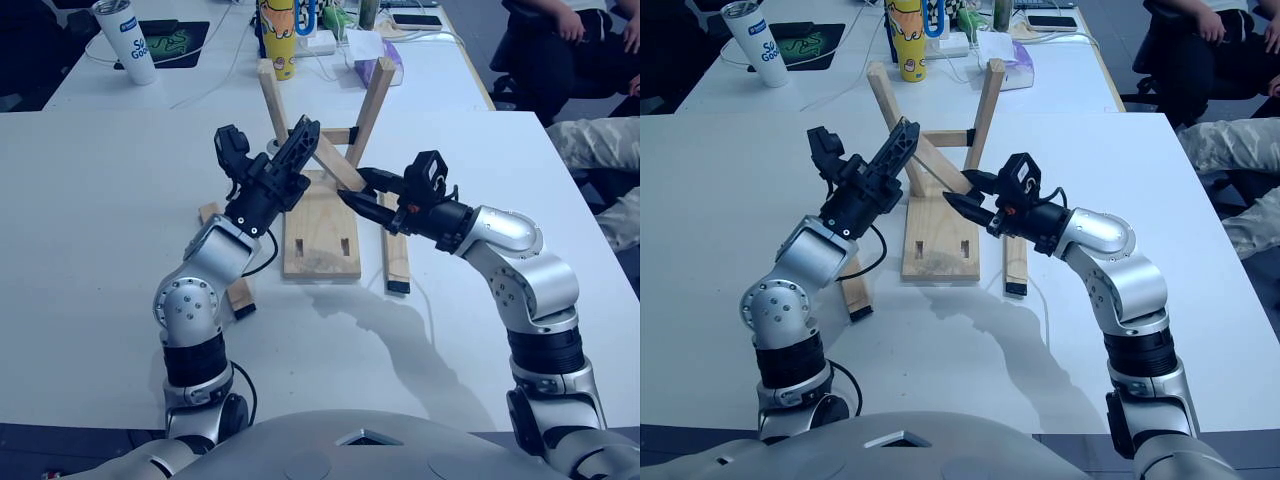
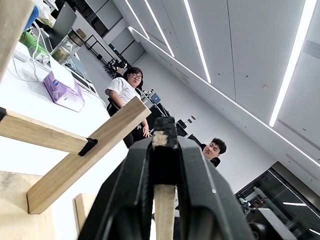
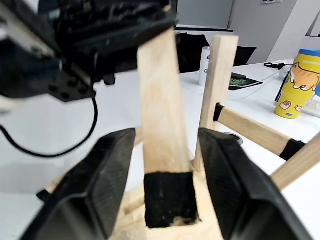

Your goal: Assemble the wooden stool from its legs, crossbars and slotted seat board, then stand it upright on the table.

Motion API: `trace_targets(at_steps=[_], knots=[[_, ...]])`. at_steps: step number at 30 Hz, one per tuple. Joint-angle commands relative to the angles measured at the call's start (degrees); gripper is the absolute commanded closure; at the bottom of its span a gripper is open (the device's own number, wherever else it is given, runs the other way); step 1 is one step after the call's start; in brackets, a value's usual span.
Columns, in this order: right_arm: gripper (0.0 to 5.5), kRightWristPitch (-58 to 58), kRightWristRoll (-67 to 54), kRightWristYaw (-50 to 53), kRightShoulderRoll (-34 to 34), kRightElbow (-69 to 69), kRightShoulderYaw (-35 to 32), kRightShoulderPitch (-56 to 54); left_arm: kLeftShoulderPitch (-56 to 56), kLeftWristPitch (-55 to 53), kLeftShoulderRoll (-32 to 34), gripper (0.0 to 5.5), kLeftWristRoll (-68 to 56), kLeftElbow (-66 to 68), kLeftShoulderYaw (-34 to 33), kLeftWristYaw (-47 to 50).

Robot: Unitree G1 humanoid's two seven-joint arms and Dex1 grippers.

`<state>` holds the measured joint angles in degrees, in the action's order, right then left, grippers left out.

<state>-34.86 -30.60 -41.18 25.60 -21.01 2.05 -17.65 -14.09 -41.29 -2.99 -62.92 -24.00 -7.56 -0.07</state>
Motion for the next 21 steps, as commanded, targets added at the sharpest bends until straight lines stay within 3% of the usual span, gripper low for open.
trace_targets(at_steps=[1, 5, 8, 13, 15, 21], knots=[[2.87, -8.2, -10.0, 2.8, -1.9, -0.5, -5.5, -3.7, 0.0, 1.1, 0.3, 5.04, 0.6, 1.3, -0.4, 0.8], [2.87, -9.2, -12.4, 16.6, -6.9, 9.2, -14.7, -11.6, 3.0, 4.6, 1.7, 5.04, 6.3, 0.2, -1.6, 2.7], [2.87, -2.7, -1.5, 22.7, -6.0, 14.0, -12.0, -11.8, 6.1, 7.4, 5.7, 5.04, 12.0, -4.2, -1.3, 0.0], [3.62, 1.0, 8.8, 28.8, -7.6, 14.1, -7.9, -2.7, 14.7, 9.7, 9.5, 5.04, 17.3, -13.6, -6.3, 3.9], [3.87, 4.4, 13.1, 33.2, -9.1, 16.4, -8.1, -0.1, 18.2, 11.9, 8.0, 5.04, 21.7, -13.3, -6.9, 6.7], [4.87, 14.2, 18.8, 40.5, -13.8, 18.9, -10.1, 3.9, 19.1, 16.1, 4.6, 5.04, 31.3, -9.8, -2.9, 10.0]])
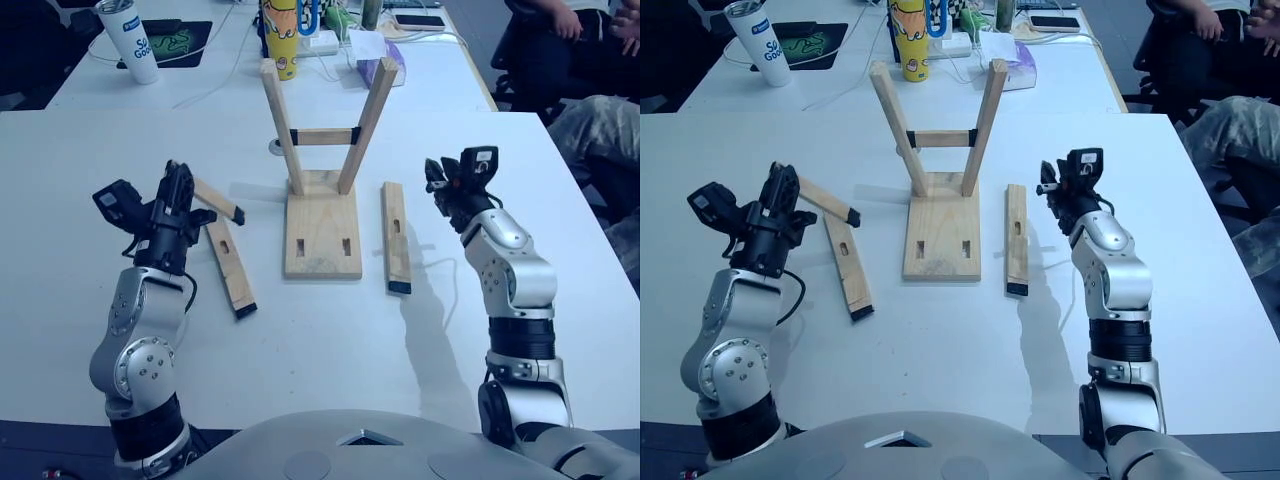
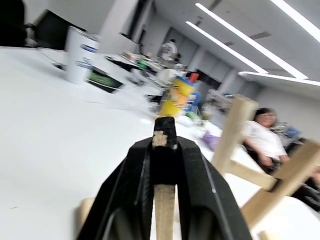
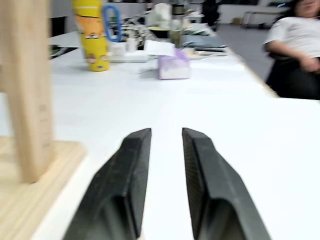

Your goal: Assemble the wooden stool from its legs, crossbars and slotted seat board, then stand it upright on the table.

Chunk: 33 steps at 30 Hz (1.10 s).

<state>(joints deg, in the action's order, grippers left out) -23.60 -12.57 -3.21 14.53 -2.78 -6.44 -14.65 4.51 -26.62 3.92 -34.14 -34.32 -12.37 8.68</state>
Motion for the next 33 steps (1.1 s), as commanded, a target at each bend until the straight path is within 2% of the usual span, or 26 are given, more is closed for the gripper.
trace_targets(at_steps=[1, 5, 14, 33], knots=[[5.02, 3.4, 0.7, 3.1, -3.5, 0.6, -2.0, 1.0, 0.9, 1.5, -2.9, 5.04, 2.7, 0.5, 2.1, 1.2], [5.5, 5.7, 2.6, 5.3, -5.3, 0.5, -1.8, 0.9, 1.1, 0.8, -3.7, 5.04, 2.9, 0.2, 1.6, 1.8], [5.5, 6.5, 4.6, 6.1, -7.5, -3.6, -1.4, 5.9, 5.2, -1.3, -2.0, 5.04, 2.9, -4.8, -1.3, 1.9], [5.5, 5.5, 5.8, 2.5, -5.8, -1.0, -1.2, 2.2, 6.6, 2.3, -7.8, 5.04, 6.5, 1.8, -2.2, 4.8]])
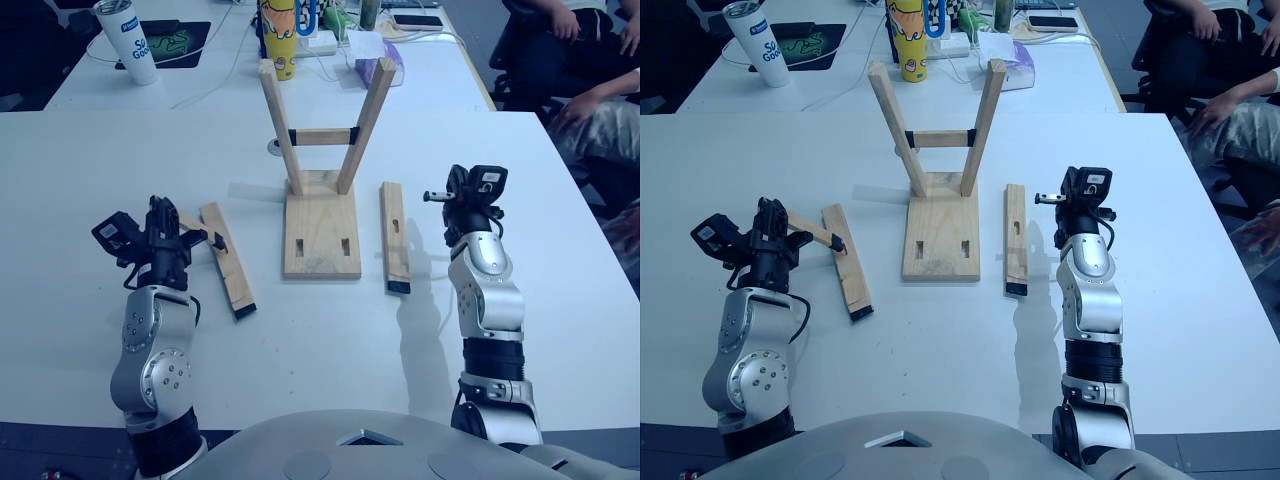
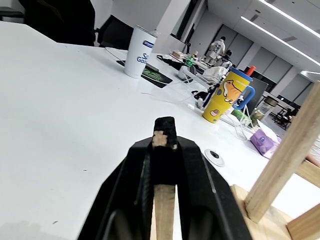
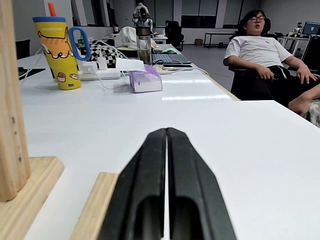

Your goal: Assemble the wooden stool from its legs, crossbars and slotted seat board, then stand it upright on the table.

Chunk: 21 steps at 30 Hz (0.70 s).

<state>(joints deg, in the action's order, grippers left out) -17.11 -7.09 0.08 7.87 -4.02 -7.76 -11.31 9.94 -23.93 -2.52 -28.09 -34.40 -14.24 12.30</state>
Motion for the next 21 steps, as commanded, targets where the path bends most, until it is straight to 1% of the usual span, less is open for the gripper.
trace_targets(at_steps=[1, 6, 12, 16, 21], knots=[[5.5, -1.1, 0.3, -1.0, 1.0, 0.2, 0.0, -1.1, 1.1, -0.5, -1.8, 5.04, 0.0, 2.6, -0.8, 1.4], [5.5, -0.8, 0.1, -2.8, 2.2, 3.0, 0.0, -3.2, 1.5, 1.6, -3.9, 5.04, -0.9, 3.3, -1.8, 2.6], [5.5, -0.5, 0.4, -3.8, 2.7, 3.9, 0.4, -4.1, -1.6, 4.0, -4.0, 5.04, -2.5, 0.3, -2.2, 5.0], [5.5, -0.3, 0.6, -4.0, 2.8, 3.9, 0.5, -4.0, -3.7, 3.4, -3.4, 5.04, -4.1, -1.4, -1.6, 6.5], [5.5, -0.1, 0.9, -4.1, 2.7, 3.9, 0.7, -3.8, -2.4, 3.2, -3.8, 5.04, -3.7, 0.5, 0.0, 6.7]])
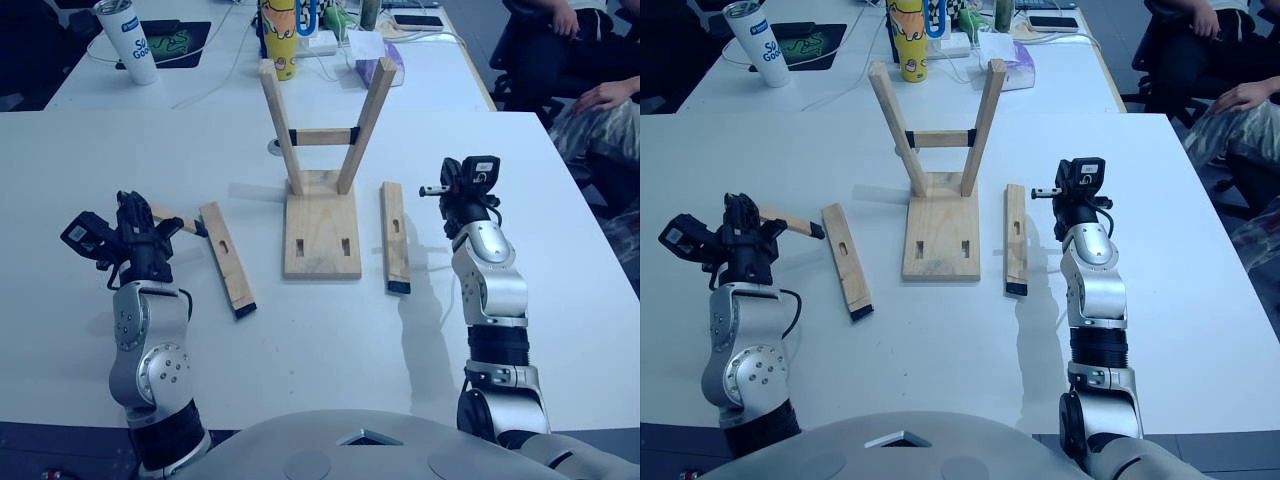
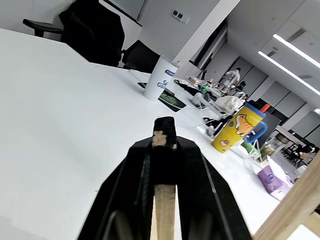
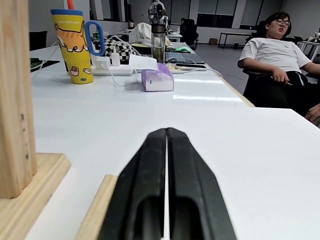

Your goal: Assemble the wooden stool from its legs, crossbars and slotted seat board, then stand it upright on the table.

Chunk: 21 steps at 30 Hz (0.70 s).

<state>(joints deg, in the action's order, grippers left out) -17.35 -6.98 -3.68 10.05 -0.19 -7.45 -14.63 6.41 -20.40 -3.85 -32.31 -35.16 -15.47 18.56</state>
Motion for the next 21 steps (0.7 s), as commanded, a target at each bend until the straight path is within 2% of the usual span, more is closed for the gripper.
trace_targets(at_steps=[1, 9, 21], knots=[[5.5, 0.2, 0.8, -0.4, 0.6, 0.1, 0.4, -0.4, 1.8, -0.3, -2.3, 5.04, 1.2, 2.0, 1.6, 0.3], [5.5, 0.8, 1.3, -0.7, 0.8, 1.0, 0.5, -0.9, 3.6, 1.2, -3.5, 5.04, -0.2, 7.4, 2.0, -1.0], [5.5, 1.5, 1.9, -1.1, 0.9, 1.3, 0.8, -0.9, 3.6, 1.3, -2.8, 5.04, -2.0, 7.2, 3.6, -0.9]])
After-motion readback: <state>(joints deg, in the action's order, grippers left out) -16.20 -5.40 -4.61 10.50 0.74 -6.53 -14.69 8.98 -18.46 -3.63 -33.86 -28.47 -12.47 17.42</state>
